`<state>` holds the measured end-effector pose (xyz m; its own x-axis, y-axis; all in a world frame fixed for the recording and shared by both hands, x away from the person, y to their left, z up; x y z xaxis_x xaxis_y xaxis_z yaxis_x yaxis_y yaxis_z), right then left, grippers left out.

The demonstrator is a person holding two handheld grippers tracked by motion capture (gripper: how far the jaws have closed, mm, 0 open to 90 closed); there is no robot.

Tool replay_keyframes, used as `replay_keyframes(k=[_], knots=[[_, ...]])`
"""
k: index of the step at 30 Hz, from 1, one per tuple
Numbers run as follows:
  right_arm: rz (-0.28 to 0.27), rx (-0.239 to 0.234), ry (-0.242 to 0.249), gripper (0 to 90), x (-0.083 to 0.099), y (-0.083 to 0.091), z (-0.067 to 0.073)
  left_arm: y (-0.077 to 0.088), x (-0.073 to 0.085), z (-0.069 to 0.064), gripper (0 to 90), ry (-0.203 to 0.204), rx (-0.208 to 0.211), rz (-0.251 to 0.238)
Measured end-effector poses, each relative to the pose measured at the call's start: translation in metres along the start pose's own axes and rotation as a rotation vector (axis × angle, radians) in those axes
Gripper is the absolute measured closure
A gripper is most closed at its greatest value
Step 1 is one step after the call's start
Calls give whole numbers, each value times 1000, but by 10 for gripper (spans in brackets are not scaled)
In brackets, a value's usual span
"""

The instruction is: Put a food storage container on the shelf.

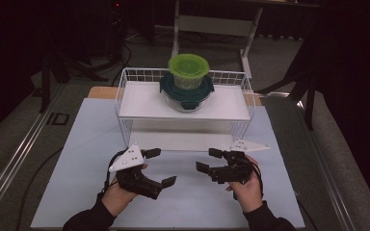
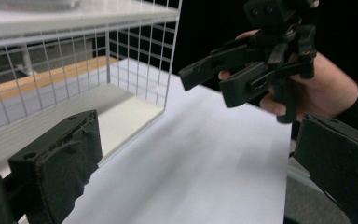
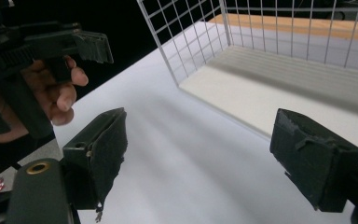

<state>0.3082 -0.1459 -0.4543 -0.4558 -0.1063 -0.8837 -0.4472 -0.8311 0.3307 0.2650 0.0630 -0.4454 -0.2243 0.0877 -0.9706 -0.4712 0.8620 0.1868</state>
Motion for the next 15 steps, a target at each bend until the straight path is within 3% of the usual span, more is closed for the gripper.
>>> replay_keyframes(k=[7, 15], knots=[[7, 33, 8, 183, 22, 8, -6, 5, 18, -2, 6, 7, 4, 19], [27, 29, -13, 181, 48, 21, -11, 12, 39, 0, 6, 3, -7, 44]])
Point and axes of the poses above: each handheld gripper's, and its own axes: y roughly backward along the jaws, x roughly out of its underside, z roughly to its left, the point moved 6 cm from there along -y, roughly forward along the jaws, and after that the axes turned 5 degrees about -z, right-handed, at the moved point
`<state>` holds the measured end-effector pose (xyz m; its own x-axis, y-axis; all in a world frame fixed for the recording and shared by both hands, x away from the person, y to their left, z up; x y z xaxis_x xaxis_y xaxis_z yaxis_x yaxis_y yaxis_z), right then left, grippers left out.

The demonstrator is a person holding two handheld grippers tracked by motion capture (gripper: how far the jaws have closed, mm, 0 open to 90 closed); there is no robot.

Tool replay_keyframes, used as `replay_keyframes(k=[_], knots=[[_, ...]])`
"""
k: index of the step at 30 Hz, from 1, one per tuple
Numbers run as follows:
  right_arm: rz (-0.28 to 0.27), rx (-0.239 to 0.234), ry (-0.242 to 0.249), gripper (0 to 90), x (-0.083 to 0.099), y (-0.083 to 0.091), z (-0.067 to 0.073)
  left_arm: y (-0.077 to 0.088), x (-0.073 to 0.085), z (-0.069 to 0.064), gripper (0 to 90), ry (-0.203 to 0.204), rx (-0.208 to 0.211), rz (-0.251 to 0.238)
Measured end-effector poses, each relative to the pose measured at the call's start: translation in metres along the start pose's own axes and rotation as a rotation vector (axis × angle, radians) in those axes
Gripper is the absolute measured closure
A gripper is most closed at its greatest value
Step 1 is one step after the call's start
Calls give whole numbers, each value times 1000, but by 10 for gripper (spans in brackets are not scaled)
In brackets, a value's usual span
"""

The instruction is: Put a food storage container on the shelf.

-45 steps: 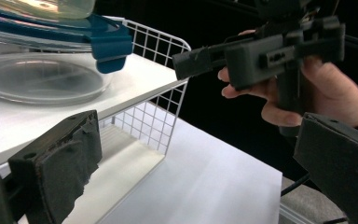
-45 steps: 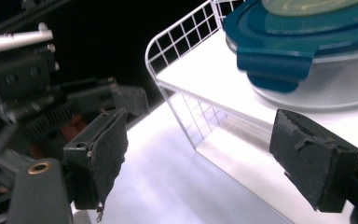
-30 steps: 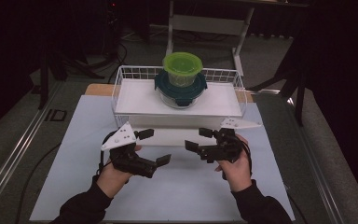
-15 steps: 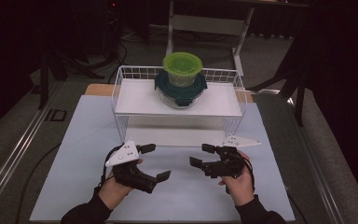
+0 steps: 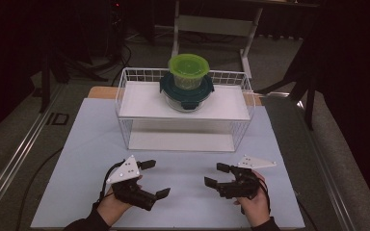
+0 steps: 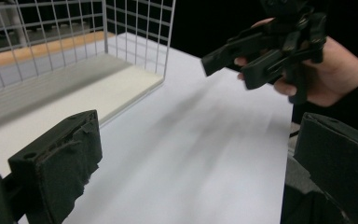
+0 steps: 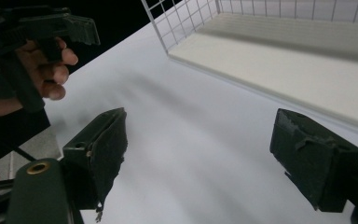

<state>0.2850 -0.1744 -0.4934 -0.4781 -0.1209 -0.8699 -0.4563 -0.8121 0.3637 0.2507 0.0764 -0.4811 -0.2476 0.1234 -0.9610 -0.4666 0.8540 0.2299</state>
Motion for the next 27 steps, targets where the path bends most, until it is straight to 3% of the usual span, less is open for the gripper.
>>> replay_keyframes(k=[9, 13, 17, 22, 27], knots=[[-6, 9, -3, 160, 21, 22, -5, 7, 23, -1, 6, -3, 4, 35], [-6, 28, 9, 160, 25, 27, -7, 9, 28, 0, 6, -1, 1, 48], [13, 77, 24, 160, 40, 39, -16, 15, 40, 2, 6, -2, -9, 62], [-4, 99, 18, 160, 46, 48, -25, 19, 45, 4, 6, -1, -23, 69], [-28, 122, -8, 160, 45, 53, -32, 22, 44, 5, 6, -29, -35, 60]])
Point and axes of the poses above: each handheld gripper's, and its own axes: y roughly backward along the jaws, x roughly out of its underside, z roughly to its left, the point moved 6 cm from there along -y, roughly forward along the jaws, and after that the axes turned 5 degrees about -z, right-handed, at the moved point
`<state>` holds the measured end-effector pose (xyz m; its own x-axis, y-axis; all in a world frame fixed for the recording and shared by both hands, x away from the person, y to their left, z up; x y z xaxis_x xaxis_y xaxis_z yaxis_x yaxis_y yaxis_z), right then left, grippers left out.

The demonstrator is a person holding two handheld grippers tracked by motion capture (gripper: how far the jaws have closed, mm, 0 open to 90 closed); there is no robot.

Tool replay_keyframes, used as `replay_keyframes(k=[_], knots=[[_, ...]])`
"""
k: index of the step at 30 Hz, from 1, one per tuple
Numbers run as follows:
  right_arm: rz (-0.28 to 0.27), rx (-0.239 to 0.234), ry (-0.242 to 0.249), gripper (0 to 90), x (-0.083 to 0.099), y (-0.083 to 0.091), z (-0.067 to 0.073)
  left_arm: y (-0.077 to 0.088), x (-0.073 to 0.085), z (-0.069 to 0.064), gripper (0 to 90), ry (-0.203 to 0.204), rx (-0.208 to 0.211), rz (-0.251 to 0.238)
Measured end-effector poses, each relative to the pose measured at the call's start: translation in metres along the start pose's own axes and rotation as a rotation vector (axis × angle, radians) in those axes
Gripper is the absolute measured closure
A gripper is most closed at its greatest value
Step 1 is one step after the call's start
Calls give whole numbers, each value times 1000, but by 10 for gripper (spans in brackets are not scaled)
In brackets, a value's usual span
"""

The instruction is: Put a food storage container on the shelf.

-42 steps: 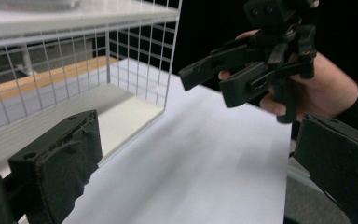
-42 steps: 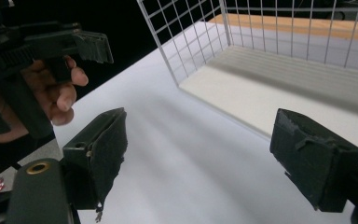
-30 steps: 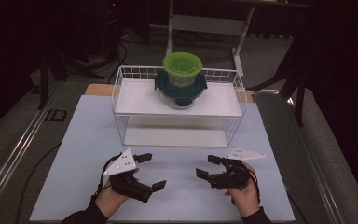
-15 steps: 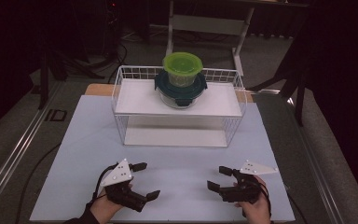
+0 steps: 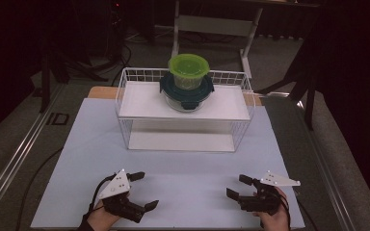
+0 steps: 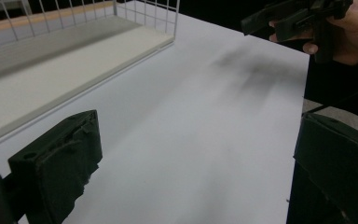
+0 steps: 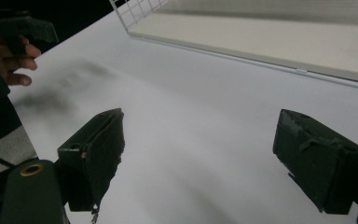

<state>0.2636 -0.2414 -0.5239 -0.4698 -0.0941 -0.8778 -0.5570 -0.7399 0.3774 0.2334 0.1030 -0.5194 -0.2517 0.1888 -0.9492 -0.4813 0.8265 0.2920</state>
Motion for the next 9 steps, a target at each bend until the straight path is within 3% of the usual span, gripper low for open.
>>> replay_keyframes(k=[3, 5, 9], knots=[[-2, 4, 15, 159, 0, 0, 0, 2, -2, 0, 6, -14, -8, -10], [5, 5, 24, 160, 1, -2, 0, 5, -3, 5, 6, 24, -15, -37], [8, 4, 30, 159, 2, -3, 0, 6, -1, 10, 6, 41, -31, -44]])
Point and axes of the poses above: each handheld gripper's, and its own axes: y roughly backward along the jaws, x roughly out of its underside, z roughly to its left, the point moved 6 cm from there along -y, roughly forward along the jaws, and after that the axes turned 5 degrees about -z, right-handed, at the moved point
